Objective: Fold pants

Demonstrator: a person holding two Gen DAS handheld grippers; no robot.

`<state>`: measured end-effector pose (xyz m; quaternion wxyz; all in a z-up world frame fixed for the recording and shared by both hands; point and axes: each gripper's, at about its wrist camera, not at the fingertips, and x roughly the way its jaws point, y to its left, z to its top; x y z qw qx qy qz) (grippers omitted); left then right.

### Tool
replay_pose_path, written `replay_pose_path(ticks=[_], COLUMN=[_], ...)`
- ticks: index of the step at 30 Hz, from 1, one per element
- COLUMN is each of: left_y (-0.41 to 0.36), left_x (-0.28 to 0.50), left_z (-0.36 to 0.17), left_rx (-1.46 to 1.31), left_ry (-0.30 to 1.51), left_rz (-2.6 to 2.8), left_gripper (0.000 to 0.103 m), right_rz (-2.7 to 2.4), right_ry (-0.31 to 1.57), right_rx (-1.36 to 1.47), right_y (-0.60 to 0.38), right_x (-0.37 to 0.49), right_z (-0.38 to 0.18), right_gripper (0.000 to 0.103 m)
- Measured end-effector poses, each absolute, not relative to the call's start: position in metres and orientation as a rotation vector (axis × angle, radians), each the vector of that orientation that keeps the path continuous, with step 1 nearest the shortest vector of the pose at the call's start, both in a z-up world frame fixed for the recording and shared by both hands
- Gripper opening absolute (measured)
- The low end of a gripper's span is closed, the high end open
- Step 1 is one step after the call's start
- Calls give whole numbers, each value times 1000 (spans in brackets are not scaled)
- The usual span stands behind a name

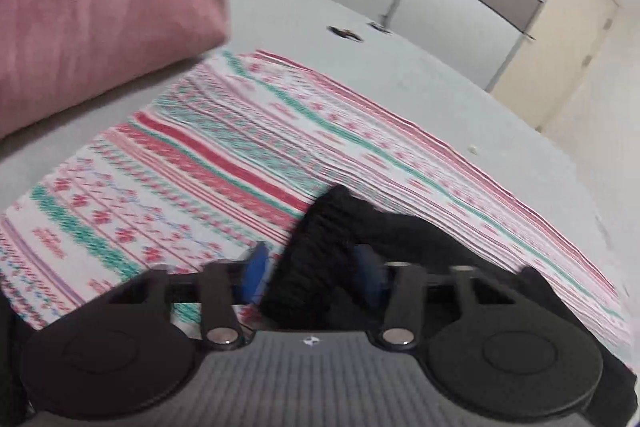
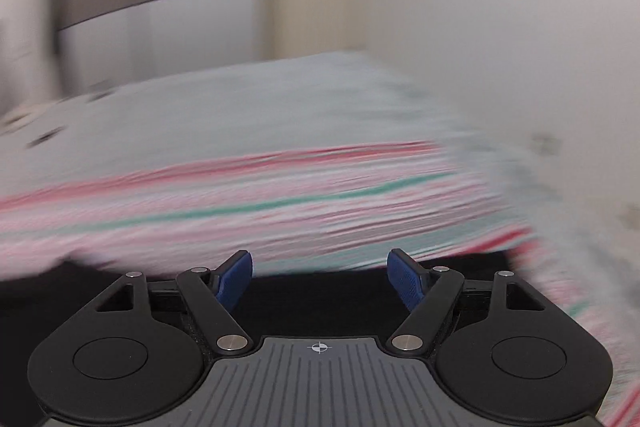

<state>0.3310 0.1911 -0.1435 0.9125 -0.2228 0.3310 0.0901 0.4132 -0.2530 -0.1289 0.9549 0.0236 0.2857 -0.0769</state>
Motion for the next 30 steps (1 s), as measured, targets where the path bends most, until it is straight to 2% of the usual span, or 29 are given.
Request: replay_pose_path(ticks=[4,7,11,15,20,25,28,30], left_y=[160,130,102,95,91,75,75,72], left_x=[333,349,368,369,368,368,372,372], left_z=[-145,-166,-195,-198,-198,-198,-202,-200], left_rx=[-451,-410,-261,-184,-163,-112,-113,-124], left_ry=[672,799,913,906,903,900,894,879], left_rz=[14,-39,33,36,52,84,102,120], left_gripper=[60,61,62,62,62,64,66,66], right_rz=[36,139,104,125,56,-164,-255,-368], right_ry=[651,723,882,884,898,854,808,796], right_rx=[39,6,5,-36,-33,178,257,222], right_y=[-184,-163,-180,-201,-276,-380,-419,-433], right_x=[402,403,417,411,405,385,372,367], right_z=[-146,-189,-243,-238,-234,-227,-226,-227], right_gripper=[76,75,73,73,73,71,68,60])
